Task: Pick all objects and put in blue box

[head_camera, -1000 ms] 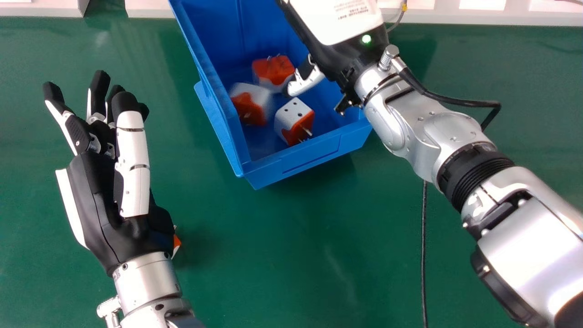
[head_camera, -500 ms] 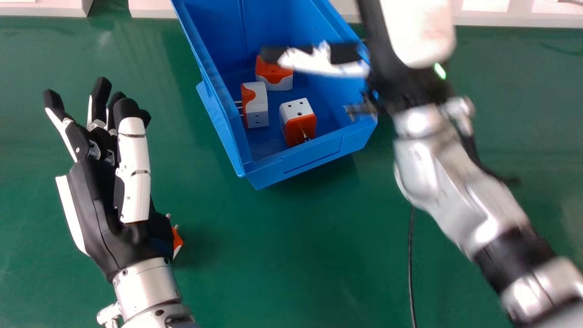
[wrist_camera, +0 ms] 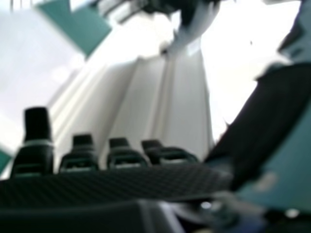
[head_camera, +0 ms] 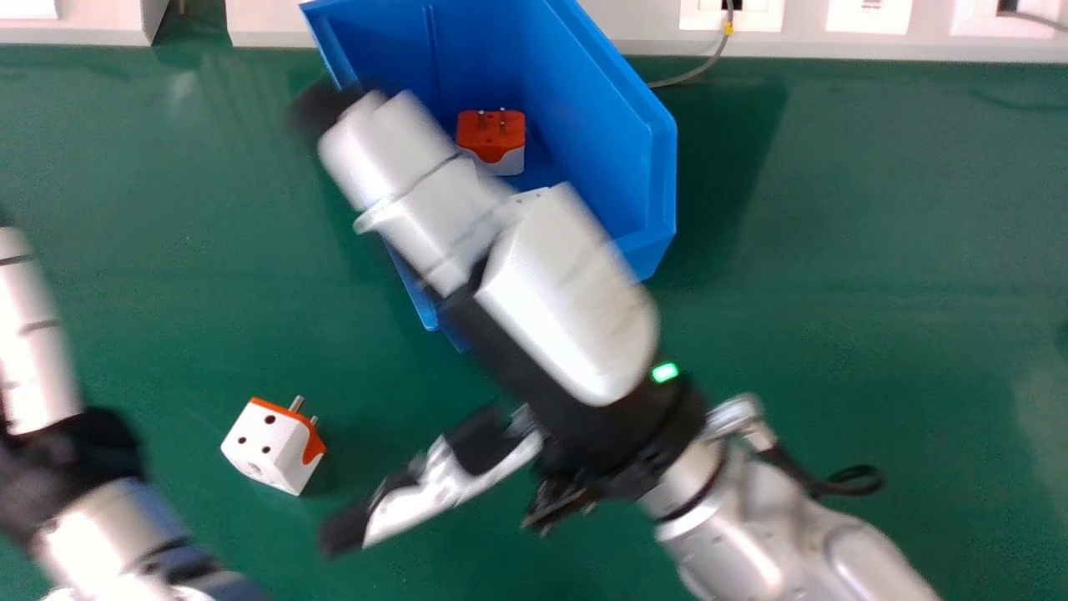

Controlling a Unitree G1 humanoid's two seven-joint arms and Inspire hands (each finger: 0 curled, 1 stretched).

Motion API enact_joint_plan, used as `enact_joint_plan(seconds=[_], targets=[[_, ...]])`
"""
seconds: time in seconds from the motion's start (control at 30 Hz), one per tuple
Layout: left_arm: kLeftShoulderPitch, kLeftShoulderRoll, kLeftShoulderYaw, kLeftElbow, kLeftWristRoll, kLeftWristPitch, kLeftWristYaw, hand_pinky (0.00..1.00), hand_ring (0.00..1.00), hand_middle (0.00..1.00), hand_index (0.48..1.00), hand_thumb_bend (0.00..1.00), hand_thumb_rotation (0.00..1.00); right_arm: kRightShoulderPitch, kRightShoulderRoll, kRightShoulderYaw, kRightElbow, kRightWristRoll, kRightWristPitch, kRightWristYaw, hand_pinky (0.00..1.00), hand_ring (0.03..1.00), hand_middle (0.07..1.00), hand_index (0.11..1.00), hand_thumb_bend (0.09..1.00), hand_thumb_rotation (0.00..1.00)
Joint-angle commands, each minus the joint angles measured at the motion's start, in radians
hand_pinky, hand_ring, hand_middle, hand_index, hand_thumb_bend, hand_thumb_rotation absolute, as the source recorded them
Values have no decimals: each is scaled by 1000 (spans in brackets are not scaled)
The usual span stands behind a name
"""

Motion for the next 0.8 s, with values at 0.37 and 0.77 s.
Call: enact_joint_plan(seconds=[0.37,0.77], targets=[[-26,-53,118,-7,11,-71,-33,845,891,887,871,421,494,-267,126,98,247,-32,3,261,697,936,980,963,999,407],[-19,-67,102,-28,5,-60,-58,844,884,882,874,420,454,-651,294,253,741,-313,162,178,616,867,898,824,868,29]])
